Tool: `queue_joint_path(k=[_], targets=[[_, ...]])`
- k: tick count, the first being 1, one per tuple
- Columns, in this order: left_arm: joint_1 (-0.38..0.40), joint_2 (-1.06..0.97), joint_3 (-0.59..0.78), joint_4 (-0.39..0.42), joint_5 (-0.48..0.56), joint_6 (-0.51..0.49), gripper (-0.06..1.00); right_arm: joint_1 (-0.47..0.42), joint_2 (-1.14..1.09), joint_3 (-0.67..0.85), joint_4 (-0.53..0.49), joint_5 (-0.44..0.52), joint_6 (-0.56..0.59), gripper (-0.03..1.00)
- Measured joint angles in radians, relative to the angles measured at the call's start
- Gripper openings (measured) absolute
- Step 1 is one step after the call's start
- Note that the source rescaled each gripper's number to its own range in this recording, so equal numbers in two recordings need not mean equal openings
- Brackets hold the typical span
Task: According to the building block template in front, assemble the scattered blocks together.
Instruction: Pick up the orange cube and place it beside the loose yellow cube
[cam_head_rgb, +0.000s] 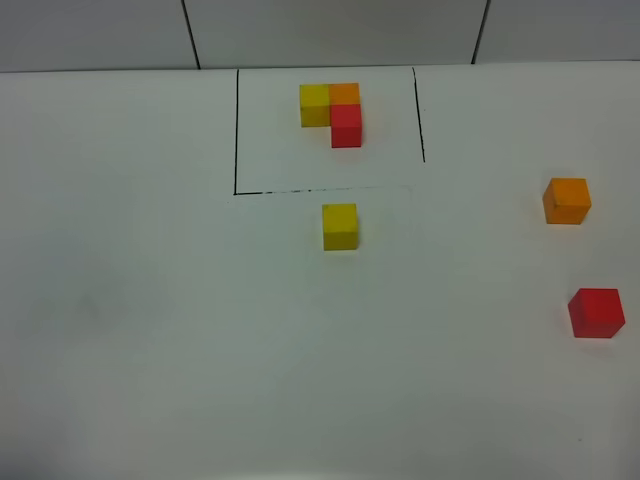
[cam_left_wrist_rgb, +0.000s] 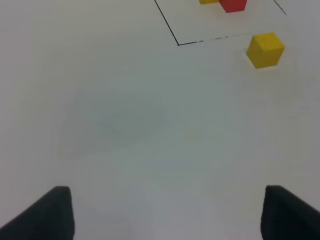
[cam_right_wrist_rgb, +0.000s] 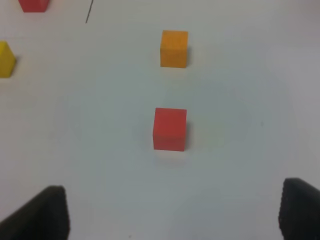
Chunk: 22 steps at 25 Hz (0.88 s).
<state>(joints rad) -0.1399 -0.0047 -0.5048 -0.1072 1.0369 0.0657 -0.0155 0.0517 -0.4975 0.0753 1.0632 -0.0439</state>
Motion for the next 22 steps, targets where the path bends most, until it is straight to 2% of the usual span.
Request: queue_joint_path(k=[9,15,22], targets=[[0.001,0.0,0.0,0.0,0.0,0.0,0.8,0.0,0.0,0.0,0.0,0.0,0.0,0.8],[0.098,0.0,0.0,-0.003,0.0,-0.001,0.8,0.0,0.0,0.0,0.0,0.0,0.0,0.8],[0.108,0.0,0.0,-0.004,0.0,-0.001,0.8,0.0,0.0,0.0,0.0,0.0,0.0,0.8]])
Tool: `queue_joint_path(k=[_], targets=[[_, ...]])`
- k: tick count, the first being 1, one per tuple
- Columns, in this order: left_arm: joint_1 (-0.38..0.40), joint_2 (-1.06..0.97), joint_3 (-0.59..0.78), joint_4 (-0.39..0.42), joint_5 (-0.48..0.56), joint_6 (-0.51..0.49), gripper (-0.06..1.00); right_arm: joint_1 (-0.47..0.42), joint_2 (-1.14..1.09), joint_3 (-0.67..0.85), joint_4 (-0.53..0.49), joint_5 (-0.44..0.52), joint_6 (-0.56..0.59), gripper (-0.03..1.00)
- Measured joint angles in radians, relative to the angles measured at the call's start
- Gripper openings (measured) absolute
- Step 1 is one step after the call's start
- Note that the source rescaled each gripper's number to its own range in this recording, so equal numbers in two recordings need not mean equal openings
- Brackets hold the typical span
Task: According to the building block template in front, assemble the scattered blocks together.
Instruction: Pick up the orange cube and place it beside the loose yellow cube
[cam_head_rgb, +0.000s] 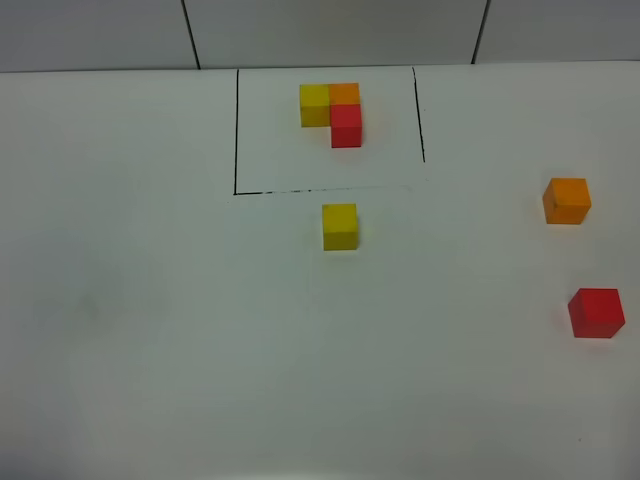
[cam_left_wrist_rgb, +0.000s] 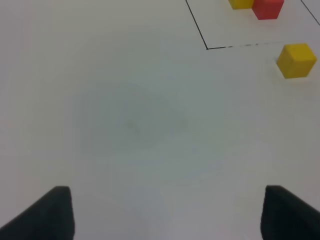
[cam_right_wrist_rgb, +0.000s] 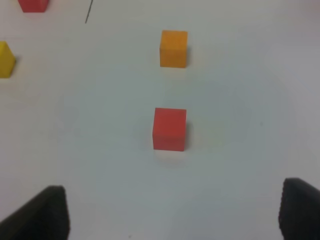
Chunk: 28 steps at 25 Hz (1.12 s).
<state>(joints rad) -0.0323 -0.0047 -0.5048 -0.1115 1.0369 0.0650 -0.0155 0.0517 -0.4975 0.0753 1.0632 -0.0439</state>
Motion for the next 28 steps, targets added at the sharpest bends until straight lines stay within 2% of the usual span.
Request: queue_joint_path(k=[28], targets=[[0.0,0.0,0.0,0.0,0.0,0.0,0.8,0.0,0.0,0.0,0.001,0.0,0.0,0.8]])
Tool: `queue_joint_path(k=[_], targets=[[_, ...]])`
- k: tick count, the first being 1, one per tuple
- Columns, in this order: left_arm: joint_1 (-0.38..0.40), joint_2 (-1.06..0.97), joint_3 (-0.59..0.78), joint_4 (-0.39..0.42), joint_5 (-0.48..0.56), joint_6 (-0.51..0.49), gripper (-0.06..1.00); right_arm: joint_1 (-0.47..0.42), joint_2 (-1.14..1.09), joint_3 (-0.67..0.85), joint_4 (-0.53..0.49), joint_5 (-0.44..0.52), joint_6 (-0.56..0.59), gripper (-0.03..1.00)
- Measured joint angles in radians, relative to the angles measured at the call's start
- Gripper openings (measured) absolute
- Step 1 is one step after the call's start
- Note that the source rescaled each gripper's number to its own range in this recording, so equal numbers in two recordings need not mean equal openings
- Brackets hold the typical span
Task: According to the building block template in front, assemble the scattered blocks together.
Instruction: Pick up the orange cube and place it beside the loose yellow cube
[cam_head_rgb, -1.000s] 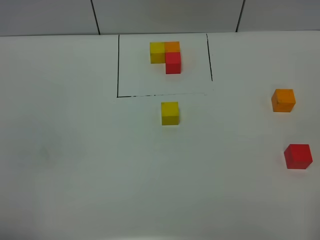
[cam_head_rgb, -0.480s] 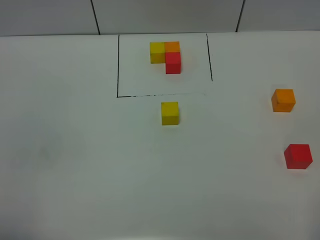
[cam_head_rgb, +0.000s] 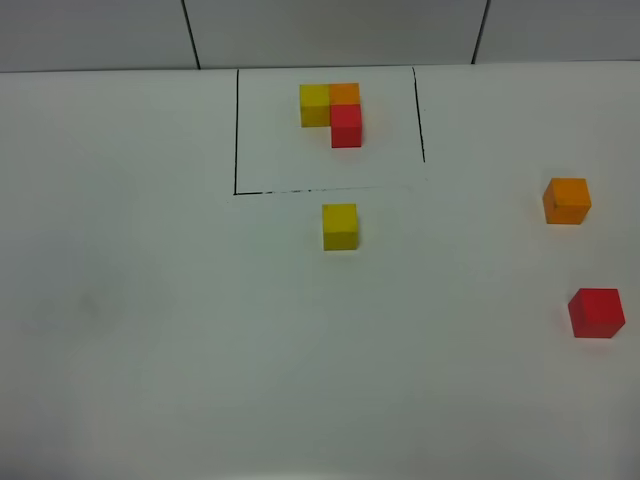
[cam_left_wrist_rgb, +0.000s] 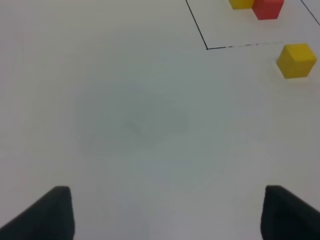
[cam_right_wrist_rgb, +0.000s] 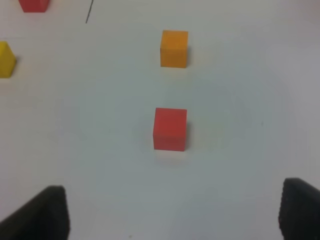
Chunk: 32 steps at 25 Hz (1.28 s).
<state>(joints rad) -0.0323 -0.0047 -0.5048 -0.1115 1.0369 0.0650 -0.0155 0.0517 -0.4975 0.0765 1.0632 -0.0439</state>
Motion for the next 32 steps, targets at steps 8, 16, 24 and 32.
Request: queue_joint_path(k=[8,16,24,32], targets=[[0.0,0.0,0.0,0.0,0.0,0.0,0.8,0.0,0.0,0.0,0.007,0.0,-0.001,0.8],[0.0,0.0,0.0,0.0,0.0,0.0,0.8,0.0,0.168,-0.032,0.006,-0.024,0.028,0.8],[0.0,0.0,0.0,0.0,0.0,0.0,0.79,0.0,0.848,-0.156,0.002,-0.215,0.026,0.8],[0.0,0.0,0.0,0.0,0.0,0.0,0.79,0.0,1.428,-0.45,0.0,-0.336,-0.039,0.8]])
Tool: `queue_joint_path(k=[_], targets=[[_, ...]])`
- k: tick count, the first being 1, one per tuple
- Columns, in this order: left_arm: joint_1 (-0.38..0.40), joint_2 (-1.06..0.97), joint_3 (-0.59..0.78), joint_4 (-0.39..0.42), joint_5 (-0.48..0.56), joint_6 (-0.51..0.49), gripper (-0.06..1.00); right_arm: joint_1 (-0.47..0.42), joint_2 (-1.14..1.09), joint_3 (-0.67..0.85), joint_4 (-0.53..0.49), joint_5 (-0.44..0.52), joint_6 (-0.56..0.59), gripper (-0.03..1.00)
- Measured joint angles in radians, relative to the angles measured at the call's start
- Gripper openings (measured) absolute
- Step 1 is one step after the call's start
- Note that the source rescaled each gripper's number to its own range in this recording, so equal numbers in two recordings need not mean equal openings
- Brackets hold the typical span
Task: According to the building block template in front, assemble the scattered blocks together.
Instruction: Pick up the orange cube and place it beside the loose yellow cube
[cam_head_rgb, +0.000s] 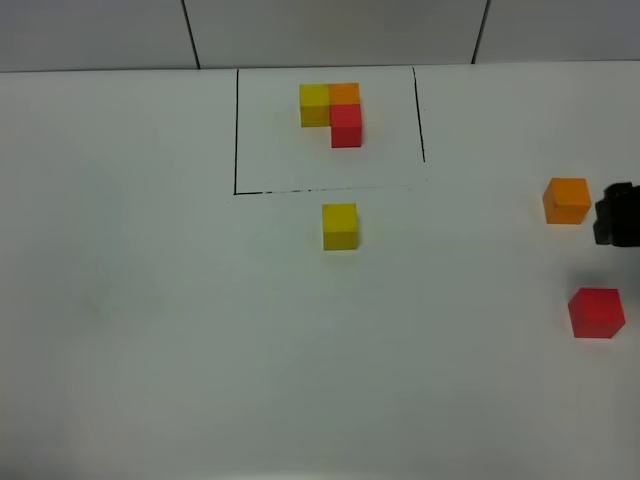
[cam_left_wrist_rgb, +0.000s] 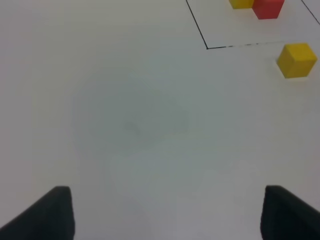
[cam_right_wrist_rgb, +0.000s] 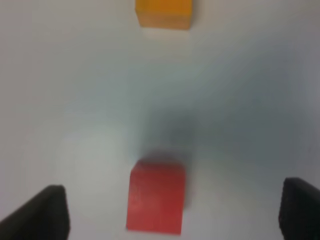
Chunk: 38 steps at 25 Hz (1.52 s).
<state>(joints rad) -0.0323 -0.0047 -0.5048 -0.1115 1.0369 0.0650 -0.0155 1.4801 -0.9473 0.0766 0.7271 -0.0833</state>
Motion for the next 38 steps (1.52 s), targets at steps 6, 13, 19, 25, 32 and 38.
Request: queue_joint_path(k=[6,13,19,25,32,38], targets=[[0.0,0.0,0.0,0.0,0.0,0.0,0.79,0.0,0.228,-0.176,0.011,-0.002,-0.03,0.8],[0.0,0.0,0.0,0.0,0.0,0.0,0.79,0.0,0.412,-0.326,0.017,-0.004,-0.034,0.8],[0.0,0.0,0.0,0.0,0.0,0.0,0.79,0.0,0.529,-0.422,0.017,-0.004,-0.034,0.8],[0.0,0.0,0.0,0.0,0.0,0.0,0.79,0.0,0.598,-0.44,0.017,-0.021,-0.034,0.8],[0.0,0.0,0.0,0.0,0.0,0.0,0.79,0.0,0.626,-0.44,0.018,-0.047,-0.034,0.8],[0.0,0.0,0.0,0.0,0.0,0.0,0.79,0.0,0.641,-0.44,0.021,-0.044,-0.035,0.78]])
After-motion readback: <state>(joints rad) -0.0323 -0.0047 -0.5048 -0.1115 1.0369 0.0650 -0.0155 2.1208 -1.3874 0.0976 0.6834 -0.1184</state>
